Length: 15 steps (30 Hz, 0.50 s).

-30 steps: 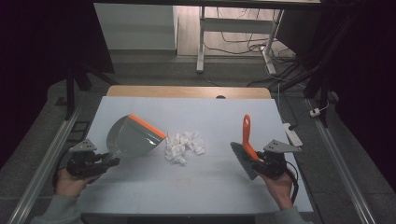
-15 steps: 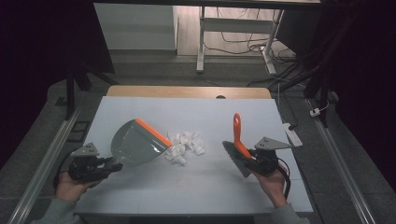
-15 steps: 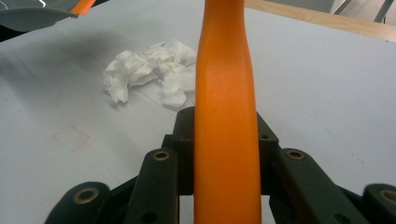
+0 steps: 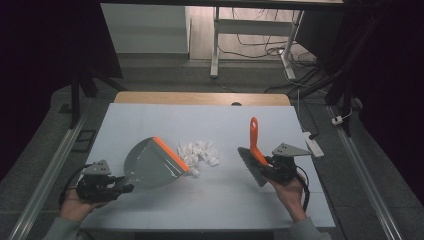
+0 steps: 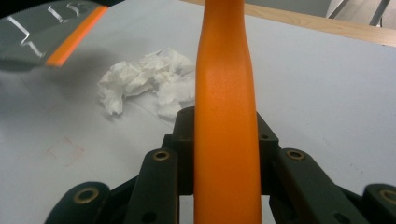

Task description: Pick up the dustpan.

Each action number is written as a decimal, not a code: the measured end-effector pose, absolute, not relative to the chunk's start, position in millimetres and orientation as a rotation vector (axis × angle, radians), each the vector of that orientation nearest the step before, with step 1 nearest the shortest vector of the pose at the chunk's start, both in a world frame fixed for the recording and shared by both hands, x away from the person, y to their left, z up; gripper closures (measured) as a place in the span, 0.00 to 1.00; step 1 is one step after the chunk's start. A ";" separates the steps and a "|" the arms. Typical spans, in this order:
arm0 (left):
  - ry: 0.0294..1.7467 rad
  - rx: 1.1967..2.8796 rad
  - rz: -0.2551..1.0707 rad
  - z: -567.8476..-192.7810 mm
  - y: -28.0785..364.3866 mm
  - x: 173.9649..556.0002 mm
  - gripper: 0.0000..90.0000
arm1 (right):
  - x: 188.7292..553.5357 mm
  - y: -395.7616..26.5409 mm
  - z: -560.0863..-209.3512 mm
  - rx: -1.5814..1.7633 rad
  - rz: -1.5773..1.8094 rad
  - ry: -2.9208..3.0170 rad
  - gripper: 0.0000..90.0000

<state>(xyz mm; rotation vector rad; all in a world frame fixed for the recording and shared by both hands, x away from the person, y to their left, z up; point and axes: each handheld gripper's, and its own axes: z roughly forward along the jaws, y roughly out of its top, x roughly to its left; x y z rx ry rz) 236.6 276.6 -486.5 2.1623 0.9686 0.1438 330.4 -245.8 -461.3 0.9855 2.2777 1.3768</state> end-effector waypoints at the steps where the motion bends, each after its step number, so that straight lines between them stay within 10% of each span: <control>1: 0.964 2.170 0.140 -487.1 276.5 236.1 0.68 | 331.5 -245.7 -461.2 0.988 1.375 2.277 0.79; 15: 0.932 2.274 0.106 -497.0 270.6 233.0 0.68 | 349.3 -233.2 -463.5 1.000 1.394 2.276 0.78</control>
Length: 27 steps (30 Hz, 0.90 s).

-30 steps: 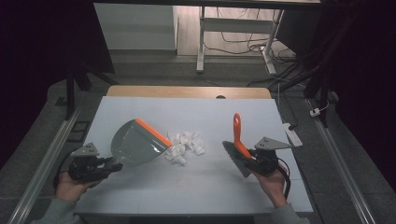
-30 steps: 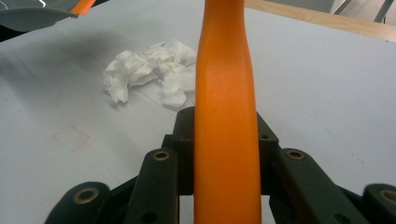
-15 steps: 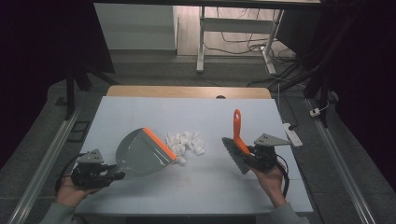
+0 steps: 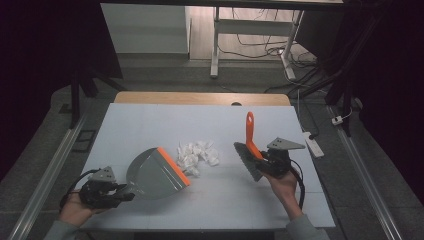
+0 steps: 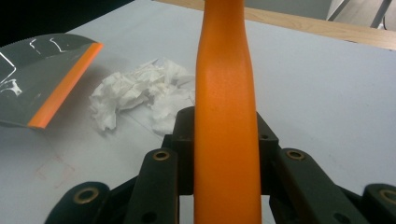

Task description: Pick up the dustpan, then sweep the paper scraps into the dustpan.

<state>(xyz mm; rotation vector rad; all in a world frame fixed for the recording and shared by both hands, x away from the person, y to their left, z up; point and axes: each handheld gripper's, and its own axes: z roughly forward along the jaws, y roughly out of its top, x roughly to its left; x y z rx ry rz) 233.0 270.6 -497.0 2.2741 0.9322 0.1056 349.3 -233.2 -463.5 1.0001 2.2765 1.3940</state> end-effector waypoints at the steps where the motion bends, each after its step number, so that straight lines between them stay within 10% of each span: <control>1: 0.932 2.275 0.105 -497.1 270.8 233.0 0.68 | 350.7 -231.8 -464.0 0.999 1.387 2.279 0.78; 27: 0.944 2.298 0.092 -499.7 264.4 236.1 0.68 | 387.6 -192.5 -458.8 1.014 1.374 2.296 0.78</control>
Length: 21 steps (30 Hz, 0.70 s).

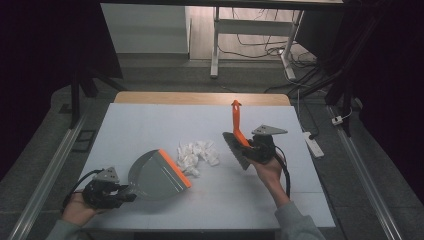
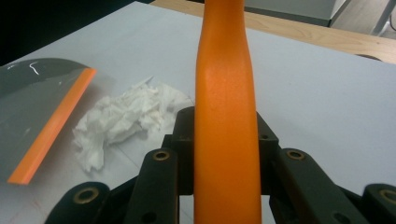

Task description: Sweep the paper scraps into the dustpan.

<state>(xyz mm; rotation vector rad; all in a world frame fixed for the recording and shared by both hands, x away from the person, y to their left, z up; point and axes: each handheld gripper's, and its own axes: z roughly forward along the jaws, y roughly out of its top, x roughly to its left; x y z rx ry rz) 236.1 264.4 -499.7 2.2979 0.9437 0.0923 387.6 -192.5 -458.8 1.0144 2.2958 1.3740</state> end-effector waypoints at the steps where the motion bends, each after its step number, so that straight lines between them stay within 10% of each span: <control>1: 0.942 2.299 0.093 -499.5 263.6 236.4 0.68 | 390.6 -188.3 -457.5 1.011 1.372 2.303 0.79; 21: 0.933 2.327 0.076 -501.7 262.9 240.4 0.68 | 432.8 -144.4 -463.3 1.060 1.275 2.363 0.78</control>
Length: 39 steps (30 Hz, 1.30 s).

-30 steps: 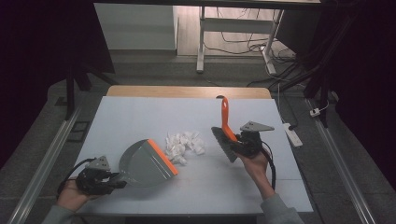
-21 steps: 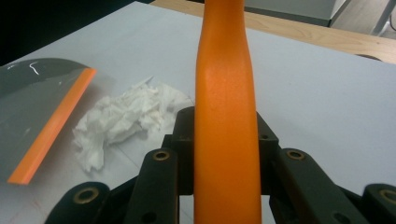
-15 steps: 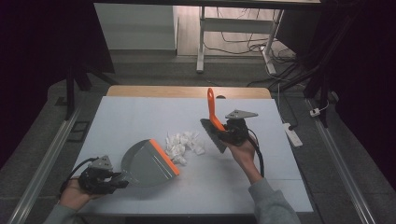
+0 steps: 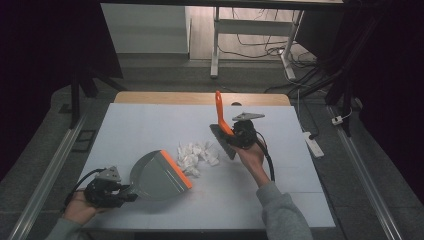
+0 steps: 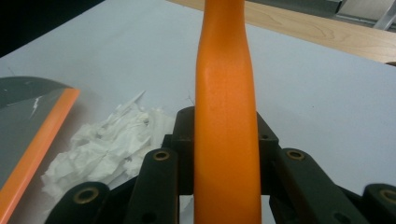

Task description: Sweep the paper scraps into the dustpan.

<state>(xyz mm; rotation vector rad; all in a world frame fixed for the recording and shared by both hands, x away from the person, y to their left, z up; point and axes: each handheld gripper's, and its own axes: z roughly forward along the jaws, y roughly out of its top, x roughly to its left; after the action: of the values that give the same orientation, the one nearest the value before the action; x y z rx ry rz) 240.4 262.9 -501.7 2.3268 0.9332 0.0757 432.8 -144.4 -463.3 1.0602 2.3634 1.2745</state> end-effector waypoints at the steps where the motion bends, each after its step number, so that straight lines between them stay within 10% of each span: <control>1: 0.936 2.331 0.075 -502.3 262.8 240.8 0.68 | 434.5 -143.6 -464.1 1.065 1.273 2.366 0.78; 39: 0.970 2.354 0.057 -512.5 255.3 246.8 0.68 | 463.2 -95.3 -488.9 1.090 1.074 2.458 0.79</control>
<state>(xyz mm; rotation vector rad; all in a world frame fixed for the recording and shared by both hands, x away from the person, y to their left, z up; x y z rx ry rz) 246.8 255.3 -512.5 2.3537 0.9700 0.0573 463.2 -95.3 -488.9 1.0903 2.4578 1.0739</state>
